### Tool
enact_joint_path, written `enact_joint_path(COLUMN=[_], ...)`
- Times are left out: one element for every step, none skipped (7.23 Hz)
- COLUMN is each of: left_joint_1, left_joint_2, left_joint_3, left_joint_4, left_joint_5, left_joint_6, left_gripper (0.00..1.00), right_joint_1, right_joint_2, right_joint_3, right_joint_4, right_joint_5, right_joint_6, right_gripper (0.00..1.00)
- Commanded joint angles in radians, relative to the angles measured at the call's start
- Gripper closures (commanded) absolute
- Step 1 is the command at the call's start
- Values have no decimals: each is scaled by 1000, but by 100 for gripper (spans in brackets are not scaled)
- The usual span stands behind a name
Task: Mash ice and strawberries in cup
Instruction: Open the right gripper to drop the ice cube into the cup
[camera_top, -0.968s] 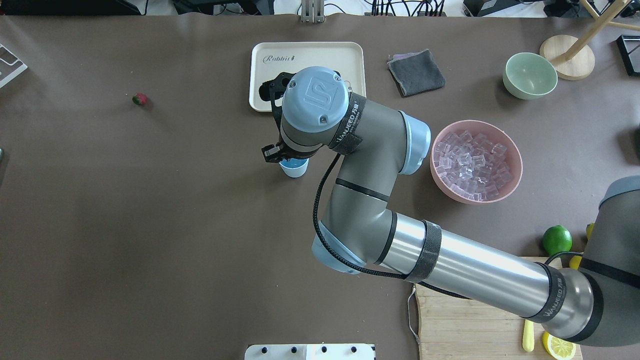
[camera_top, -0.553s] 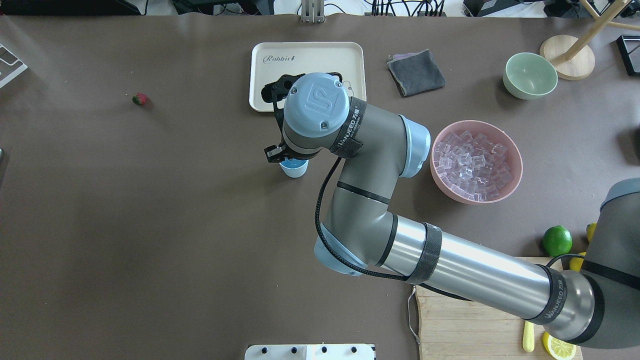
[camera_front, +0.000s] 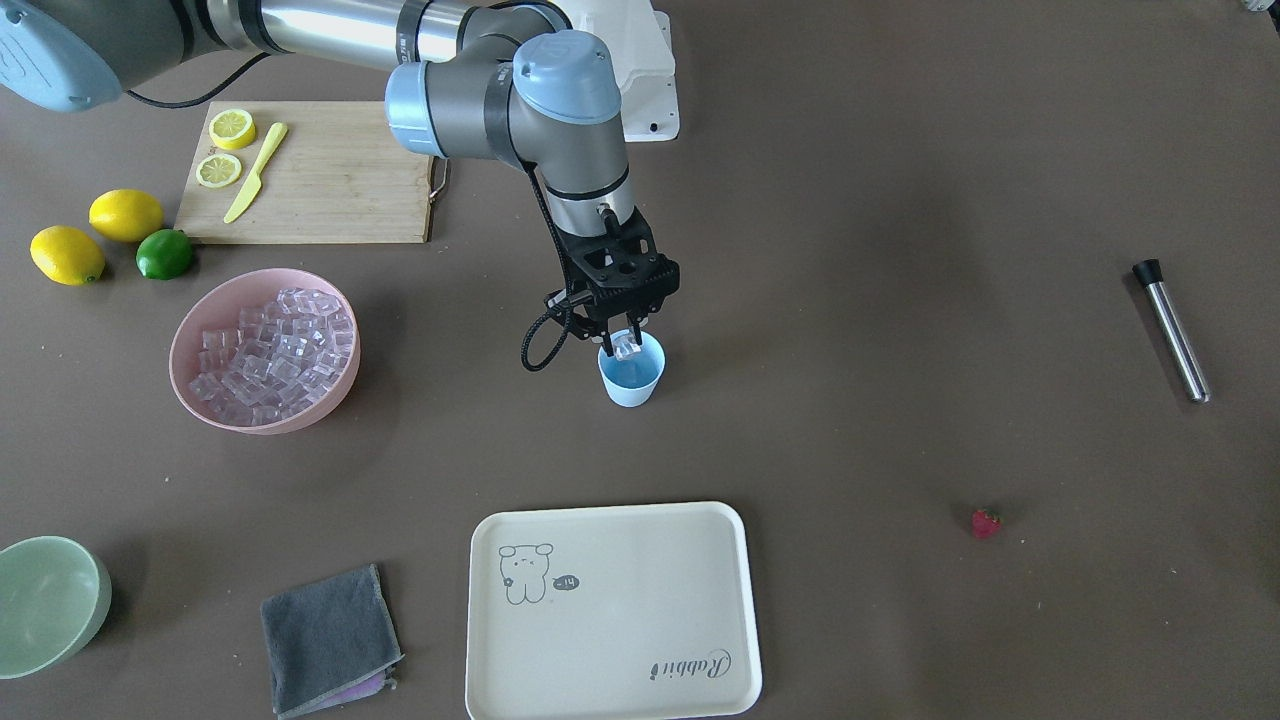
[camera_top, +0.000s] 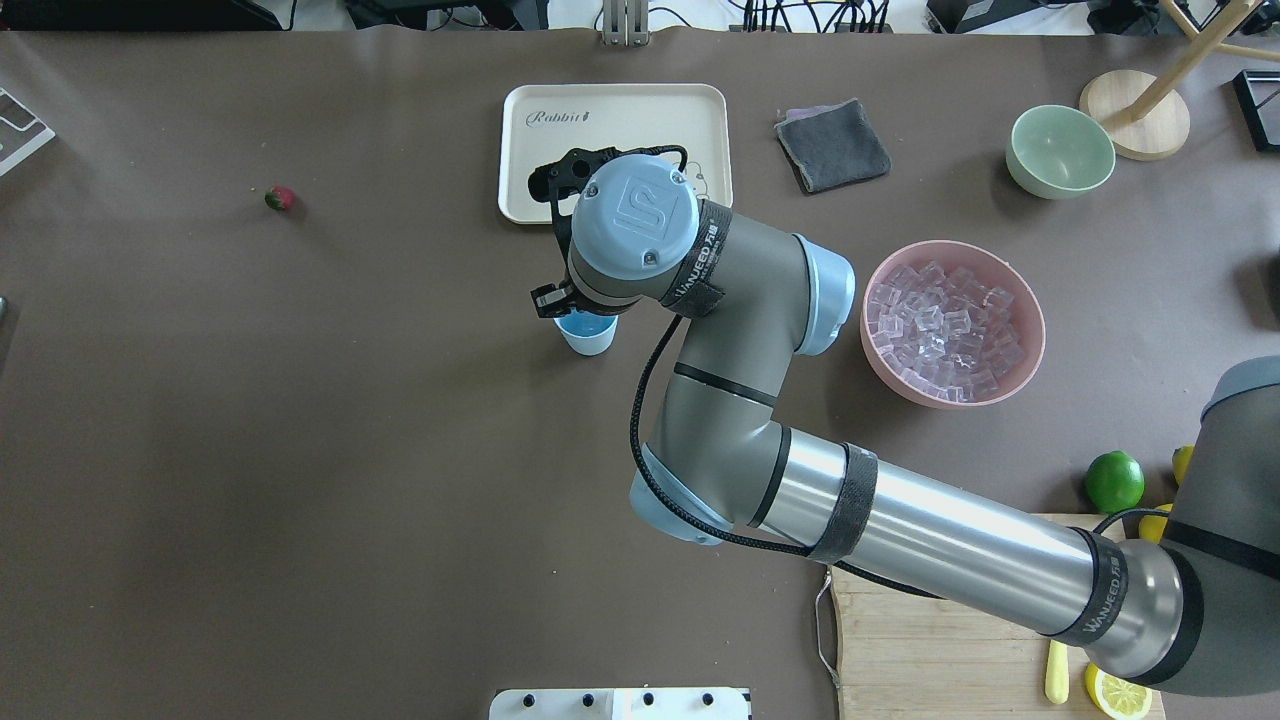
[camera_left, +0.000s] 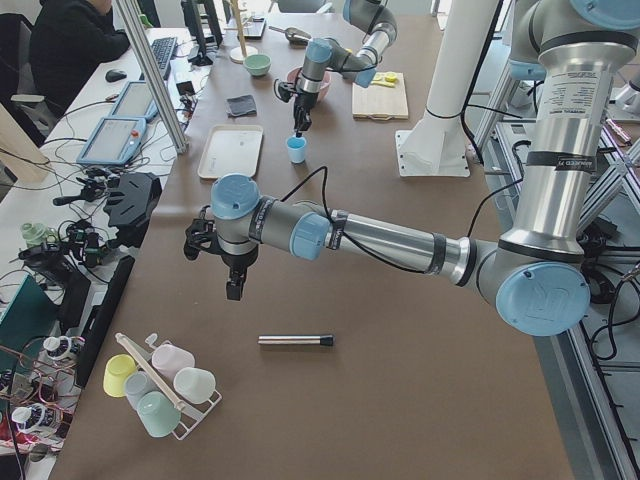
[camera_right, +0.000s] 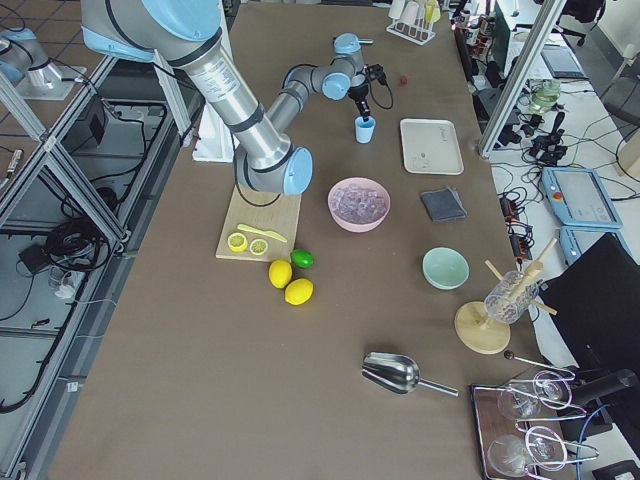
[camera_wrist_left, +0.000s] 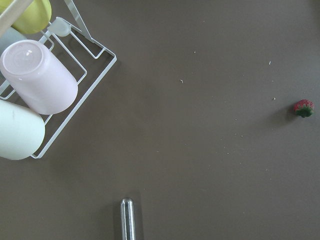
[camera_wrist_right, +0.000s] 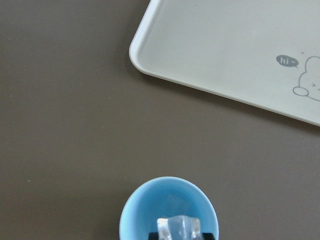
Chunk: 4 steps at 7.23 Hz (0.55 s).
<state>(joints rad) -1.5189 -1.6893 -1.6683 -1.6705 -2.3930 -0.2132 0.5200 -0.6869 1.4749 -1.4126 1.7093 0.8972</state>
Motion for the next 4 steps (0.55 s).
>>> enact_joint_path(left_joint_1=[2,2,2,2], left_joint_2=[-1,-1,-6,-10], left_joint_3=[1,1,1,2], left_joint_4=[0,0,2,3], left_joint_5=[0,0,0,0], left_joint_6=[0,0,-2,-3], left_gripper=[2,2,2,2], right_joint_1=[0,0,3,21], right_joint_2=[3,1,-2,-16], right_joint_3=[-1,2,8,27], right_joint_4=[1,1,3,1], right_joint_5=[1,3,6,21], right_joint_6=[43,46,45,36], right_gripper=[1,1,1,1])
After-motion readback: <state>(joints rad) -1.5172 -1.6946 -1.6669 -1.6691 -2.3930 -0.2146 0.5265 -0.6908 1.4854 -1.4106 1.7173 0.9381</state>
